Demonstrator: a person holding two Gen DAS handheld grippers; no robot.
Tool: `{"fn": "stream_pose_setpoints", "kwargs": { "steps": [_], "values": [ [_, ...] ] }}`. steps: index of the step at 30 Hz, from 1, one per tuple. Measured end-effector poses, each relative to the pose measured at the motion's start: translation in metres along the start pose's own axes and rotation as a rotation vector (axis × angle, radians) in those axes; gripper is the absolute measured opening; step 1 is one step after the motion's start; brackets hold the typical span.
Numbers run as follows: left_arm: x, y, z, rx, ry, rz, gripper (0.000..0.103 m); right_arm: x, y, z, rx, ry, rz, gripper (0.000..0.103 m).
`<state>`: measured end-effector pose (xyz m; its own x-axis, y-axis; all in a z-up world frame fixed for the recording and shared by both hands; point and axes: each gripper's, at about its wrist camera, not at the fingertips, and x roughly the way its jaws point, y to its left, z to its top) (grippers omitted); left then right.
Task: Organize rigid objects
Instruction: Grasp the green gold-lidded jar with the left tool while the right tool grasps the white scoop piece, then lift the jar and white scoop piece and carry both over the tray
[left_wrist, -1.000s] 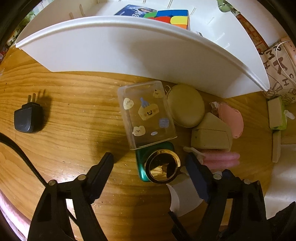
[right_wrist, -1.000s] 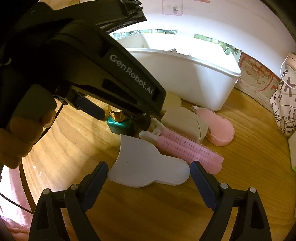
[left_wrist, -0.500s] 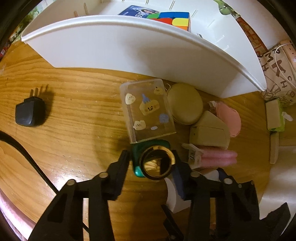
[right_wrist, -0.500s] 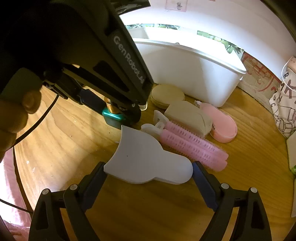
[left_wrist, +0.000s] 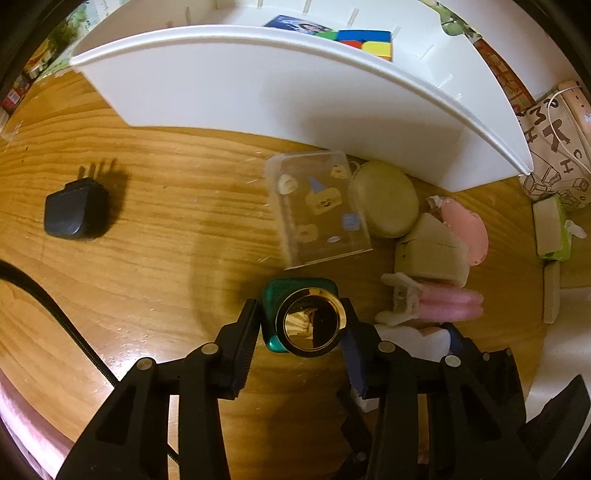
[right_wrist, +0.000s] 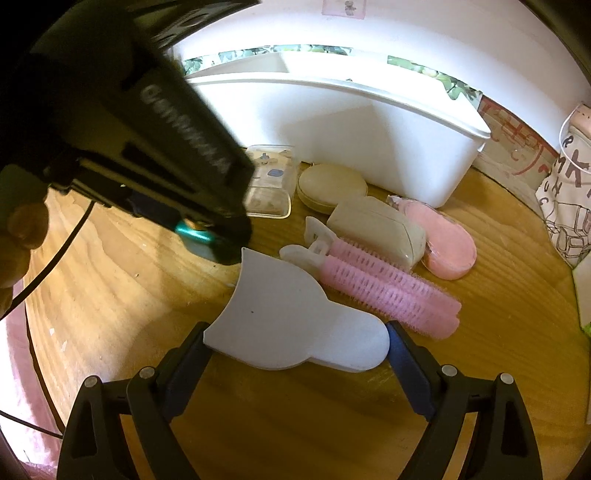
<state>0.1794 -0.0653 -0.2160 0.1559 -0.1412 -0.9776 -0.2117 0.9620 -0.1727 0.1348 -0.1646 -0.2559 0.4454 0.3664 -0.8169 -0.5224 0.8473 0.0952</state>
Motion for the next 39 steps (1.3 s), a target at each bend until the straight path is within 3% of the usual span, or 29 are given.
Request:
{"fn": "stream_pose_setpoints", "kwargs": {
  "steps": [11,19,39],
  "values": [
    [-0.015,0.041,-0.026,-0.037,-0.012,-0.006,0.046,0.005,-0.004,0.006,0.038,0.024,-0.024,0.091],
    [-0.025,0.072,-0.043,-0.036,-0.018,-0.026,0.046,0.002,0.014,0.007,0.074,0.058,-0.047,0.091],
    [-0.061,0.157,-0.047,0.106,0.0,-0.058,0.045,0.002,0.081,0.015,0.304,0.118,-0.094,0.091]
  ]
}}
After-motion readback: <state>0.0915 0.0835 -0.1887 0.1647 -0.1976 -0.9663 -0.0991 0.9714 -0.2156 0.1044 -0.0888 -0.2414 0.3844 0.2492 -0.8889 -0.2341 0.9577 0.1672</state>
